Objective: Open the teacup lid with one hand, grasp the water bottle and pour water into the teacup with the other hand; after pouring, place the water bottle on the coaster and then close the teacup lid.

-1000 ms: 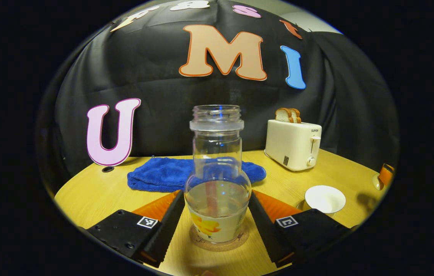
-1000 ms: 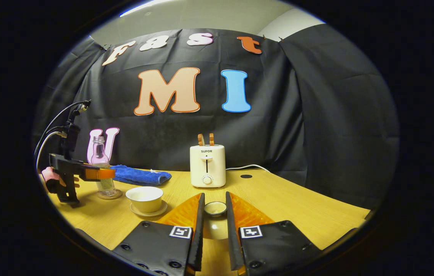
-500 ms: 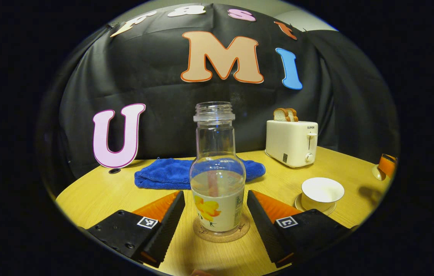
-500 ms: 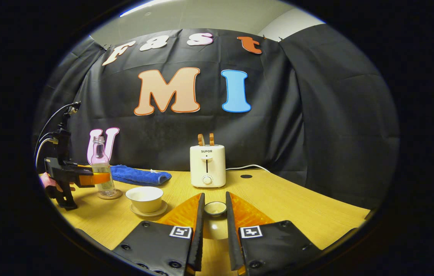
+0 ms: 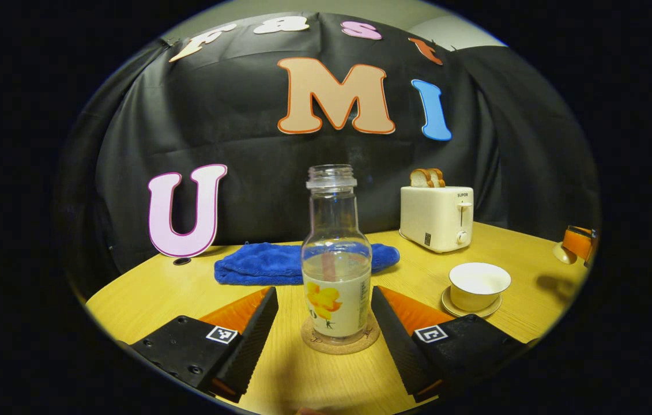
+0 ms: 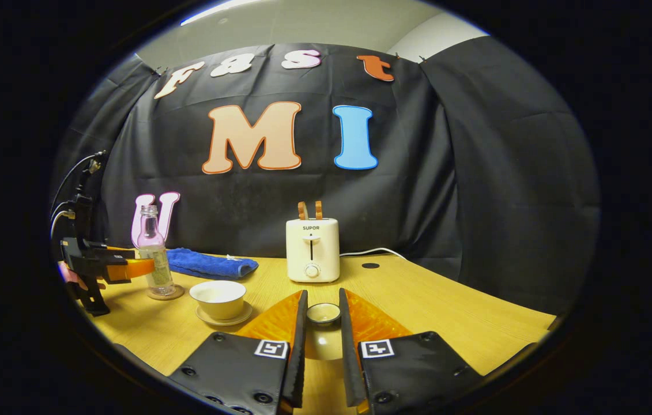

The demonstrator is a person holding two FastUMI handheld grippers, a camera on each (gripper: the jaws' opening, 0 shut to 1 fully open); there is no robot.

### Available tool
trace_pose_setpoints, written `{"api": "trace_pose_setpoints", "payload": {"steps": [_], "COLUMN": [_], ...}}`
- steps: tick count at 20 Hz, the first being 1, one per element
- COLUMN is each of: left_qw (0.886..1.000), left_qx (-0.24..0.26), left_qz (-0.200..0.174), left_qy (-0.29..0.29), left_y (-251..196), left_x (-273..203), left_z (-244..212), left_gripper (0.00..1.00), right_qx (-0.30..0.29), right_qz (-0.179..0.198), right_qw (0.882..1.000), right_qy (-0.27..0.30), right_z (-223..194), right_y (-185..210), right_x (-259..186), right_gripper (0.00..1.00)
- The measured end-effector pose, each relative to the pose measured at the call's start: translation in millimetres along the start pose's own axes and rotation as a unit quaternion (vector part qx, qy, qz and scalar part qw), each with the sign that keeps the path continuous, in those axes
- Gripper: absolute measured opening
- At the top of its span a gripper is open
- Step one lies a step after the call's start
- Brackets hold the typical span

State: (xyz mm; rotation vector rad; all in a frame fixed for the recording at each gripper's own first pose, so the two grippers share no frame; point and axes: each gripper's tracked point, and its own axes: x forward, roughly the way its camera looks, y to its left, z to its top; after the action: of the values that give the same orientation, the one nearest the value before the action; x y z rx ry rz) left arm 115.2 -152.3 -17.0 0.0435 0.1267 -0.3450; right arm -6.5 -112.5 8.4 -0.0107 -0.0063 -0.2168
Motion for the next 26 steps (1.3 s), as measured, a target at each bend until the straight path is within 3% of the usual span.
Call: {"api": "trace_pose_setpoints", "payload": {"steps": [6, 12, 19, 26], "left_qw": [0.997, 0.997, 0.988, 0.984], "left_qx": [-0.020, -0.017, -0.020, -0.021], "left_qz": [0.007, 0.050, 0.143, 0.167], "left_qy": [-0.072, -0.065, -0.060, -0.059], "left_y": [14.5, 49.1, 88.2, 94.1], "left_x": [-24.8, -38.4, -58.4, -64.3], "left_z": [19.5, 9.0, 3.9, 4.3], "left_gripper": [0.95, 0.95, 0.94, 0.94], "right_qx": [0.002, 0.004, 0.007, 0.008], "right_qz": [0.059, 0.089, 0.189, 0.214], "right_qw": [0.998, 0.996, 0.982, 0.977], "right_qy": [0.006, 0.005, 0.011, 0.018], "right_z": [-3.7, -4.3, -9.5, -10.4], "right_y": [32.3, 70.4, 148.1, 169.6], "right_x": [9.6, 30.2, 66.9, 86.0], "right_gripper": [0.33, 0.30, 0.29, 0.29]}}
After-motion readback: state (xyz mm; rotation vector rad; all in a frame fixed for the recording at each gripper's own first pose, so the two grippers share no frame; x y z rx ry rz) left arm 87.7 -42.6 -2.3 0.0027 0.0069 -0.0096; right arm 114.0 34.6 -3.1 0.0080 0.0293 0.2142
